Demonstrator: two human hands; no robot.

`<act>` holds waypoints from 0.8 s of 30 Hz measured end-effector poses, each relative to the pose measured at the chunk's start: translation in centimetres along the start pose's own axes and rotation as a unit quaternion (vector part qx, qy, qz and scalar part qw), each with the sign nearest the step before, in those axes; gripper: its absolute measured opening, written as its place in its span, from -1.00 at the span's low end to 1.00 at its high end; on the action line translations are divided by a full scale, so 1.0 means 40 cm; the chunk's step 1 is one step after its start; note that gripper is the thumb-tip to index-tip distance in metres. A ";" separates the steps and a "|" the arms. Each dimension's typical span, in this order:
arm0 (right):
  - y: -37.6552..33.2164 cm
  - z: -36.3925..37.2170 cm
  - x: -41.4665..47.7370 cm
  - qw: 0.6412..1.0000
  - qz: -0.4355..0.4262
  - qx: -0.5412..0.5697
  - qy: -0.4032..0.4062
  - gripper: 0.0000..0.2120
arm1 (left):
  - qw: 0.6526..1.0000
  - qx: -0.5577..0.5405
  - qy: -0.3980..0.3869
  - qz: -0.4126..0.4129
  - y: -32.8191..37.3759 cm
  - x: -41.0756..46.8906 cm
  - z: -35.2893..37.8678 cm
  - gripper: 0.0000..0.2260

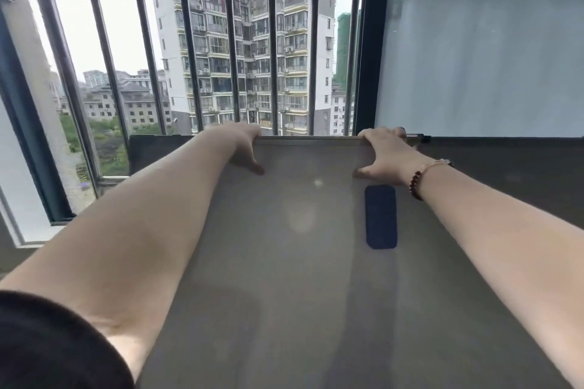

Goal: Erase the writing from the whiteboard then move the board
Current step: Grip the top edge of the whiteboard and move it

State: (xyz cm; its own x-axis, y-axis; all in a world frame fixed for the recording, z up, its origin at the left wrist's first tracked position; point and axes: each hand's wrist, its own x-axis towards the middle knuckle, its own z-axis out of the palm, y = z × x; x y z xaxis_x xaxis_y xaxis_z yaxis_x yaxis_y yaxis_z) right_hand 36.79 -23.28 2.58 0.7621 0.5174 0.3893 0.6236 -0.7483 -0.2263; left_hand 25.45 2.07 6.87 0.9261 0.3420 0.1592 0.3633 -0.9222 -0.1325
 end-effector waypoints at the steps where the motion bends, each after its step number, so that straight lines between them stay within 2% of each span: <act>1: -0.002 -0.001 0.002 1.000 0.000 -0.004 0.001 -0.34 | 1.000 -0.002 -0.010 0.000 -0.001 0.007 0.000 -0.09; 7: -0.021 0.013 0.000 1.000 -0.009 -0.018 -0.006 -0.32 | 0.998 -0.010 -0.055 -0.016 -0.025 -0.012 -0.012 -0.07; 12: -0.040 0.015 -0.009 0.999 -0.038 -0.018 0.000 -0.21 | 0.999 -0.001 -0.045 -0.031 -0.043 -0.038 0.001 -0.06; 19: -0.082 0.032 -0.005 0.996 -0.087 -0.024 0.015 -0.35 | 0.999 0.001 -0.013 -0.050 -0.083 -0.092 0.010 -0.11; 22: -0.096 0.035 -0.008 0.997 -0.067 -0.033 -0.006 -0.15 | 0.998 -0.011 -0.020 -0.057 -0.102 -0.099 0.013 -0.10; 24: -0.098 0.030 -0.019 0.998 -0.054 -0.030 -0.018 -0.13 | 0.998 -0.027 -0.016 -0.054 -0.104 -0.106 0.017 -0.11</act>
State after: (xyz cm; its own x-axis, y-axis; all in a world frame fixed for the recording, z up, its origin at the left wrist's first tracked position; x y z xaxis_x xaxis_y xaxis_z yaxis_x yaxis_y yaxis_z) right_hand 33.99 -20.25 2.10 0.6975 0.6106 0.3750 0.6918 -0.7103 -0.1302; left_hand 20.09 4.60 6.08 0.8846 0.4452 0.1390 0.4566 -0.8874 -0.0636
